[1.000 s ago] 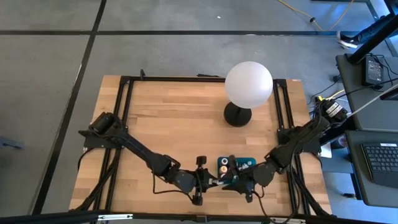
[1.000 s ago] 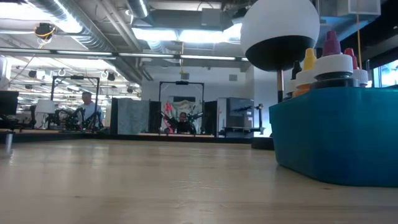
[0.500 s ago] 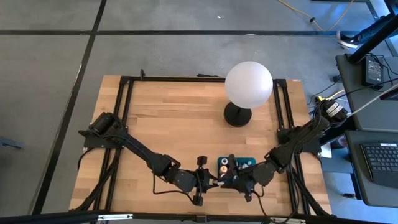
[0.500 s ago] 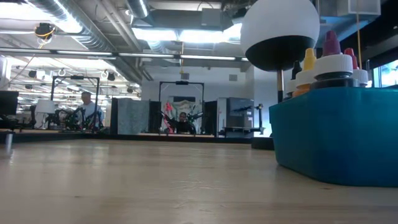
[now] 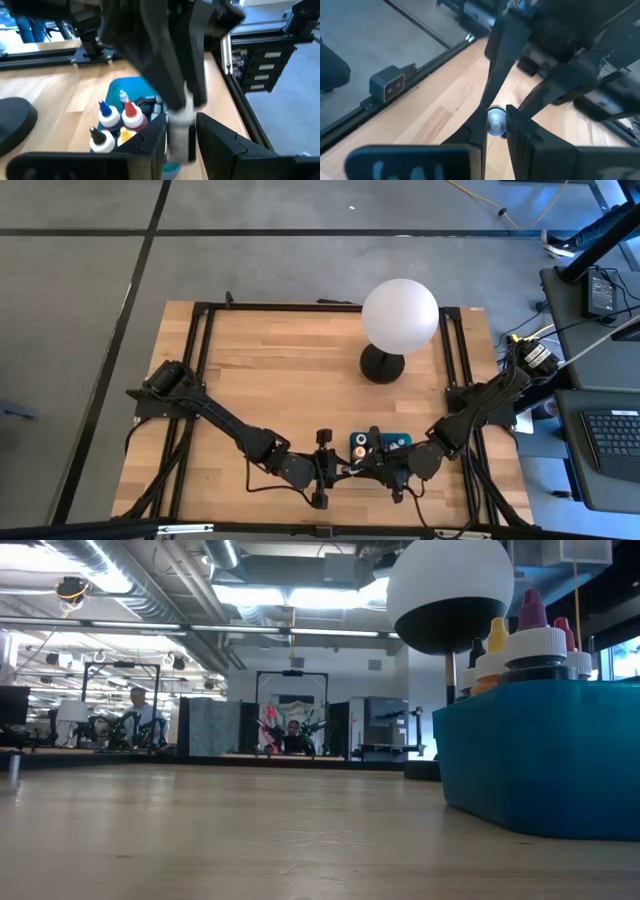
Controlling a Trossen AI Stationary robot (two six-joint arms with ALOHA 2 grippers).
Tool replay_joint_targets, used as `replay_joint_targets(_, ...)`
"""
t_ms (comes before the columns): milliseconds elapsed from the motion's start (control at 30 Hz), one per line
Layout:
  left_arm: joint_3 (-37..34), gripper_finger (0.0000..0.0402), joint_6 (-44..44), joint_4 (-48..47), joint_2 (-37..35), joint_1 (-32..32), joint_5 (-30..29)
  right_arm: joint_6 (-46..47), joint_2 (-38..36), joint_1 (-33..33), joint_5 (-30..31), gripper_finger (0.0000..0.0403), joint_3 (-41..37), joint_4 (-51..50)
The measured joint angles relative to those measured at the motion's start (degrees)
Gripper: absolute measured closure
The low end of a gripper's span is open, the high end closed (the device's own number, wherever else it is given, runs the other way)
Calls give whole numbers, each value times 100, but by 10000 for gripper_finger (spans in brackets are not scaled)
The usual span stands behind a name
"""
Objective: Pick & Place food coloring
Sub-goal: Put the dark blue food coloring bottle into the blue bin
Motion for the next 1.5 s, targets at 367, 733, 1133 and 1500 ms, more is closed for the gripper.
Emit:
replay_joint_targets(367, 2, 227, 622, -400, -47, -79, -40, 24, -2, 19, 154, 350, 0, -116)
replay_joint_targets(733, -35, 221, -651, -1868, -203, -110, -1011, 2599, -571, 490, 865, 350, 0, -2165)
replay_joint_targets(1133, -359, 218, -1165, -1807, -203, 48, -1023, 5837, -176, 686, 135, 343, 2, -4215)
replay_joint_targets(1500, -361, 220, -1167, -1830, -203, 81, -1013, 6592, 380, 674, -217, 326, 13, -4779)
